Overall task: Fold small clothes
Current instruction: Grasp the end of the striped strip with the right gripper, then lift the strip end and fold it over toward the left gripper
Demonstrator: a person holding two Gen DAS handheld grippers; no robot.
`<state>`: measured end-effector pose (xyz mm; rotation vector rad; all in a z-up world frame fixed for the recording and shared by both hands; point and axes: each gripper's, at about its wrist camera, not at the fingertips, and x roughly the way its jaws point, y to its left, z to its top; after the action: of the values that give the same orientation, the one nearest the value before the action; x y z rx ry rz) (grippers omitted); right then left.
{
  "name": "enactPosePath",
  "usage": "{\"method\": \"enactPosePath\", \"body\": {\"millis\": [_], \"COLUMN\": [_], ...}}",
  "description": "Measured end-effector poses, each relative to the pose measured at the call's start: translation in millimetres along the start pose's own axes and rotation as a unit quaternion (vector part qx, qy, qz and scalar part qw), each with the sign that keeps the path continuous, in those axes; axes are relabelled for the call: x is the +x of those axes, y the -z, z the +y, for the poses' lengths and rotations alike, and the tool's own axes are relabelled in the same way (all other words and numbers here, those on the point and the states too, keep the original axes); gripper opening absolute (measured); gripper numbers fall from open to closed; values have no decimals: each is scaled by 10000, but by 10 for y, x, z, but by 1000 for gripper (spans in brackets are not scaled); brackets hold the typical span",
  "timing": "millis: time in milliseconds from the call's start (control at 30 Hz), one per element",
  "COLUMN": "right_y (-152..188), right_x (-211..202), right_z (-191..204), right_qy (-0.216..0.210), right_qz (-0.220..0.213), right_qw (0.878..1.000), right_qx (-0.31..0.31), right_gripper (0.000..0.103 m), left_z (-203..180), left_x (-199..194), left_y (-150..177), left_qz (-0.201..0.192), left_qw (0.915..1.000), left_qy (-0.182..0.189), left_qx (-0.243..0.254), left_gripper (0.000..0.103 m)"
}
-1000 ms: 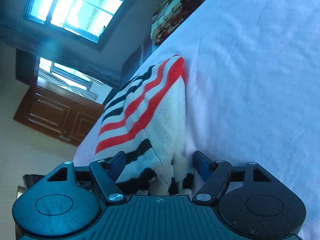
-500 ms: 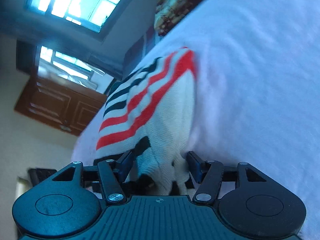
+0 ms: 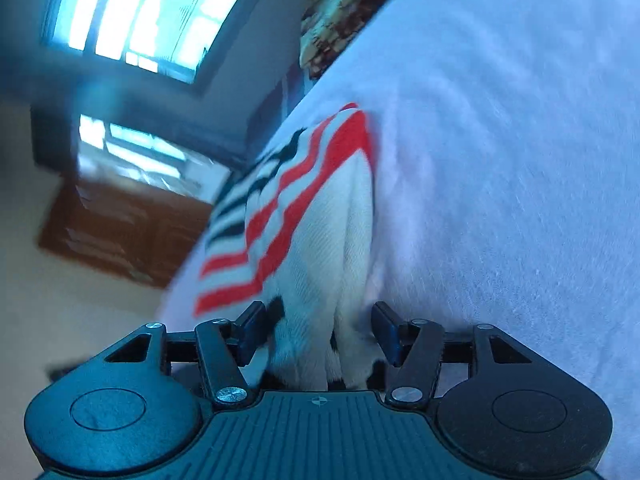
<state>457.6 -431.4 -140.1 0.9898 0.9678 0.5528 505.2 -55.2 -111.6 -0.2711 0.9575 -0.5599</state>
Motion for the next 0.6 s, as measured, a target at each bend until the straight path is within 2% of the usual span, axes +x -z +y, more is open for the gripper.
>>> {"method": "enactPosePath", "body": {"millis": [67,133,167,267,333,400,600], "right_y": [5,61,69,186,288,379,712], "right_x": [91,230,310,423,440,461,769], "right_z": [93,348,499,844,1031,1186,1621], "right_qy": [89,495,837,1472,1770,1918,2056], "right_qz": [-15,28,51,28,-66,-185,-423], "right_qw": [9997,9953,9887,9648,9473,9343,9099], "right_qx": [-228,-837,-1242,-2177,-2669,-3000,-3577], "right_gripper": [57,56,42,34,33,32,32], "left_z": [21,46,58,41,-25,-47,-44], "left_x": [58,108,133,155,102,16,-212], "left_y": [-8,-12,-22,-16,-6,-3,4], "left_qz": [32,53,67,11,-117,-253,-517], "left_qw": [9999,9998,9997,9998,9999,9997,9984], "left_qy": [43,62,55,-16,-57,48,216], "left_qx": [-99,-194,-232,-202,-19,20,-11], "left_gripper": [84,84,84,79,57,52,50]}}
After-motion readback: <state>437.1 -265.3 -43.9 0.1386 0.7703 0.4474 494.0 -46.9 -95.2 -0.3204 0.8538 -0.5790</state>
